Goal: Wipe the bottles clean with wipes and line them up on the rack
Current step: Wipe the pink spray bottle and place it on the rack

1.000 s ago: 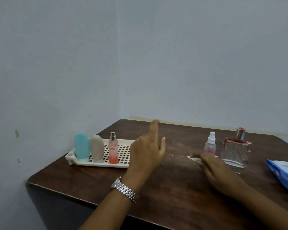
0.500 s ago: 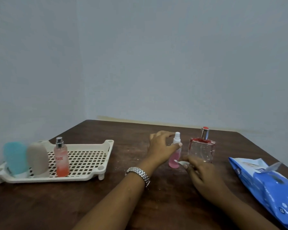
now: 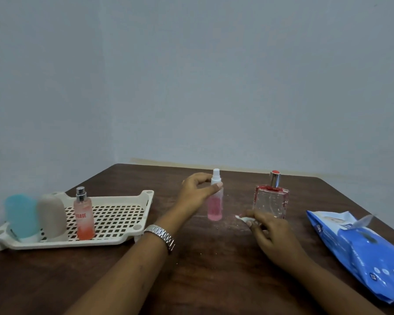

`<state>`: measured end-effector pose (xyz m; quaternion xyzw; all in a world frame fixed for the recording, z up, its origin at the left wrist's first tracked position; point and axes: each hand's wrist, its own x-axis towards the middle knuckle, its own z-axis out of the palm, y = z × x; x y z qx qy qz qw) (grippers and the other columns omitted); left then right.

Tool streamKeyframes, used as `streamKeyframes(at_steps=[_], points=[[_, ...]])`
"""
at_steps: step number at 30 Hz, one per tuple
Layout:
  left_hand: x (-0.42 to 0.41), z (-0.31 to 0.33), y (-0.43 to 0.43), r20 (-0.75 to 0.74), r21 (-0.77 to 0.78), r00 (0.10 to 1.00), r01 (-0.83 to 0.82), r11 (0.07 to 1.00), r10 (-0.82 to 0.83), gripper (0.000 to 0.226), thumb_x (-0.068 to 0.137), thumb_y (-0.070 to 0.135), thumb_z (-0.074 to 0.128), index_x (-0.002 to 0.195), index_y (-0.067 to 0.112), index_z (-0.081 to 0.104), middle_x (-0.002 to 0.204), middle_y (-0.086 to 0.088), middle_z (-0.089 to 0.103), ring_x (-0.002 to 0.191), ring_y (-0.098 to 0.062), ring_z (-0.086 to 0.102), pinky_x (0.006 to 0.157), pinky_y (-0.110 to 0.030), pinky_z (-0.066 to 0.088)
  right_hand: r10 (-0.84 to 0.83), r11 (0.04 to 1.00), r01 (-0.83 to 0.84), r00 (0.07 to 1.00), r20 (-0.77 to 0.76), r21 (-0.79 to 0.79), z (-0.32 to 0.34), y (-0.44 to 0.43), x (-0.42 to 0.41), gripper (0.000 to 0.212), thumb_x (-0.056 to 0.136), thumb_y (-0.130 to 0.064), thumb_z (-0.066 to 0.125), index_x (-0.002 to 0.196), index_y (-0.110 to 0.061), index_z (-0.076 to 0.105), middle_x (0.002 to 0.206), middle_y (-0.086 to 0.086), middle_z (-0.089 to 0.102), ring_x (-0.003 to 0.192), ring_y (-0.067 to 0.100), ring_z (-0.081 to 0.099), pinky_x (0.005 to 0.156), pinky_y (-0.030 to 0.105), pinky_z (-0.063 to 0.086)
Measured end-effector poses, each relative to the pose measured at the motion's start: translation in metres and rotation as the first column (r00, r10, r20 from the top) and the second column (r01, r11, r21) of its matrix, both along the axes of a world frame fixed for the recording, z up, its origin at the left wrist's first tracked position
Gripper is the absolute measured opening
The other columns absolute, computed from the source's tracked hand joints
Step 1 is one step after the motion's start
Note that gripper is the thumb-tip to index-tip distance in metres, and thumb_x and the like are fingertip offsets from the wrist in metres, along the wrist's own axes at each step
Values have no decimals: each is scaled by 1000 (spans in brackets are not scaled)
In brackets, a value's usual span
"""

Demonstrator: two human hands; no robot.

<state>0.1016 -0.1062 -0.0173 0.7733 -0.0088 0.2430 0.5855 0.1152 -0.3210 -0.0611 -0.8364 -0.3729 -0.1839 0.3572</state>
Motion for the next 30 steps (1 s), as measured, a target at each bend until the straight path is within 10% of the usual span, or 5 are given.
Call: streamKeyframes(at_steps=[11, 21, 30], points=[[-45, -16, 32, -33, -183, 962, 259, 948, -270, 36, 81, 33, 63, 110, 14, 70, 116, 7, 67, 103, -10, 61, 96, -29, 43, 51, 962, -33, 997, -61, 272, 19, 19, -17, 27, 82, -9, 68, 102, -28, 68, 84, -16, 69, 78, -3, 63, 59, 7, 45], [-41, -29, 26, -16, -217, 956, 283, 934, -294, 32, 93, 14, 57, 124, 5, 62, 125, -3, 63, 107, -5, 61, 85, -12, 46, 207, 849, -139, 975, -80, 510, 34, 83, -6, 24, 83, -2, 66, 99, -19, 72, 103, -4, 71, 100, 3, 64, 85, 17, 51], [-43, -26, 31, 65, -272, 955, 295, 916, -289, 35, 90, 5, 59, 125, 14, 60, 118, -4, 68, 116, -10, 60, 101, -22, 45, 137, 928, -168, 984, 116, 331, 15, 89, -16, 33, 79, 3, 69, 104, -19, 70, 105, -11, 67, 100, -6, 61, 81, 8, 48]])
